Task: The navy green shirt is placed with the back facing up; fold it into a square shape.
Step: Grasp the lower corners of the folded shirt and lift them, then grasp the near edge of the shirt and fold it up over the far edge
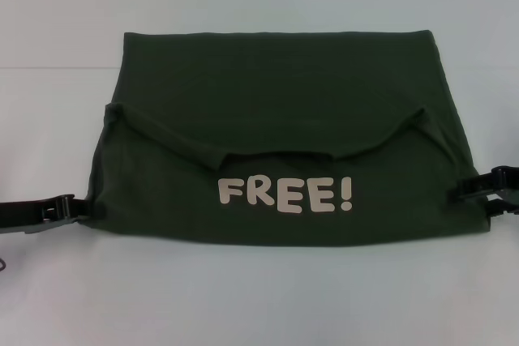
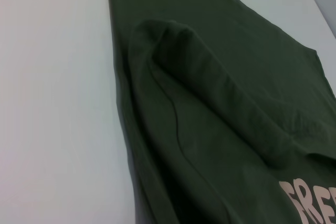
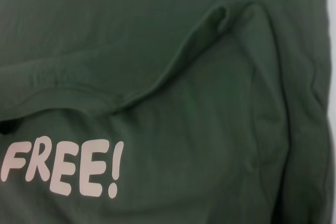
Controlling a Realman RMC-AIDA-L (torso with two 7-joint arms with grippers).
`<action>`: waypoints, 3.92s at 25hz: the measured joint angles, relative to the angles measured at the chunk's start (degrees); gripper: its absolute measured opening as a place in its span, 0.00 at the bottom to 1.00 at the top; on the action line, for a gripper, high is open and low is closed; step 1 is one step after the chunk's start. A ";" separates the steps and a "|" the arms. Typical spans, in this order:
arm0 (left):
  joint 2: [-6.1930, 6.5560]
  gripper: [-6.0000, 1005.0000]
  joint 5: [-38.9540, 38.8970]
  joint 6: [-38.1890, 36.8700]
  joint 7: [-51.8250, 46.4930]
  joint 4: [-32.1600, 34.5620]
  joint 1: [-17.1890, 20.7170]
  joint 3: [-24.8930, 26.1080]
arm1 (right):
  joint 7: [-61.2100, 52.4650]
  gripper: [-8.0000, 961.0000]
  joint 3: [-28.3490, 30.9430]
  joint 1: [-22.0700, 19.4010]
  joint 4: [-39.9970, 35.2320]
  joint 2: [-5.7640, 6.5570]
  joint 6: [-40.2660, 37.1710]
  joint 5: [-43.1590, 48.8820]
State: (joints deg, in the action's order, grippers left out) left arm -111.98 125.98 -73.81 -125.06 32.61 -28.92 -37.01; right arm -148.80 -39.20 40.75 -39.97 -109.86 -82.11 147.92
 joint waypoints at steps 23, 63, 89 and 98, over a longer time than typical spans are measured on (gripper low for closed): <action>-0.08 0.04 -0.30 0.07 0.08 0.15 0.06 0.11 | -0.02 0.57 -3.70 0.25 -0.01 -1.85 3.01 0.01; 2.61 0.04 13.35 -38.50 -0.51 3.71 3.14 0.81 | 28.86 0.06 -5.09 -6.56 -0.12 -2.25 -27.56 9.38; 5.08 0.04 13.89 -32.68 -3.72 0.72 -3.06 29.79 | 19.82 0.10 17.64 -5.38 5.63 3.65 -24.20 -3.28; 2.77 0.04 6.21 -17.31 -2.29 -3.90 -3.56 30.11 | 16.23 0.11 19.36 -6.09 9.47 3.02 -9.27 -14.15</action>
State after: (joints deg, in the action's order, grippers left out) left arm -109.21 132.19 -91.12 -127.36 28.71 -32.48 -6.90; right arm -132.57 -19.84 34.66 -30.51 -106.84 -91.38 133.77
